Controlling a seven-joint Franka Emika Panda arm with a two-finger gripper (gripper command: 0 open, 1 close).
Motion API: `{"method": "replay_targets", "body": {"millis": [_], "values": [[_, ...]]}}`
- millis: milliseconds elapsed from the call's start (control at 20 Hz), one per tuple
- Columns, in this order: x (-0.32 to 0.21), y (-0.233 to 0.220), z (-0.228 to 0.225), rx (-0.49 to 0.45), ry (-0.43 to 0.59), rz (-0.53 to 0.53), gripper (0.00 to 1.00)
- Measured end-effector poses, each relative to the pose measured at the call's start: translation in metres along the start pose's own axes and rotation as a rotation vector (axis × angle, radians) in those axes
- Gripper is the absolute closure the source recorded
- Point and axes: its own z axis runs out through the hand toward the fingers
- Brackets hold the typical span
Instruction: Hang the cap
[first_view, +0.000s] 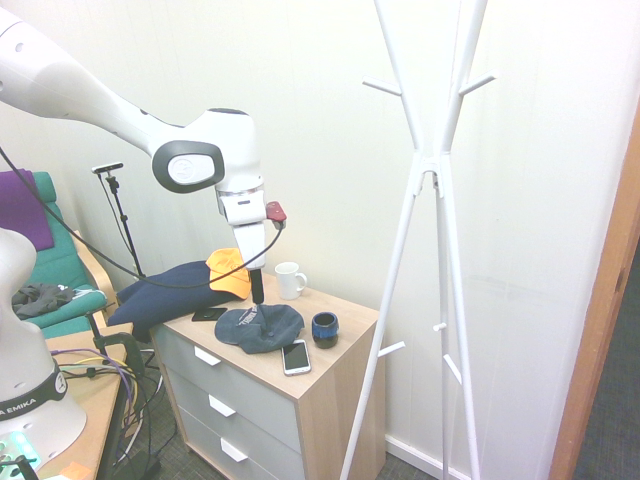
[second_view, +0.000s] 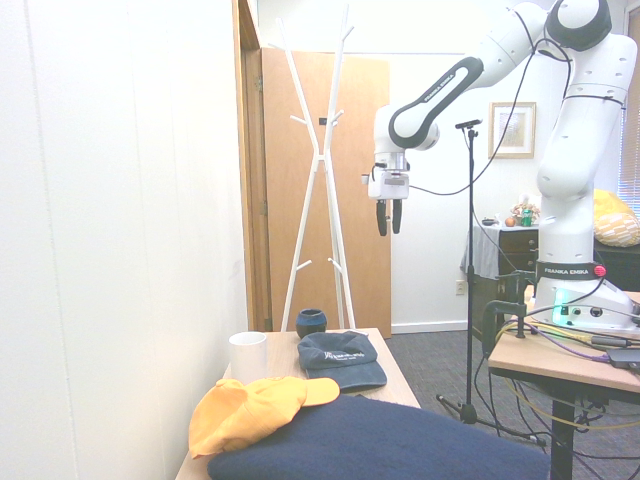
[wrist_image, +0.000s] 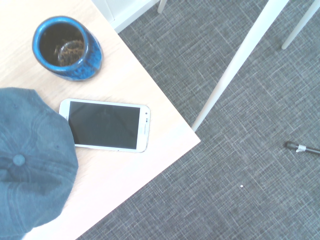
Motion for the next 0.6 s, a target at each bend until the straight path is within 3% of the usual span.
{"method": "replay_targets", "body": {"millis": [250,600], "values": [[-0.014,-0.014,0.004,-0.002,0.011,-0.025,0.0],[-0.116,-0.105,0.058,-0.049,0.072,-0.187,0.0]]}}
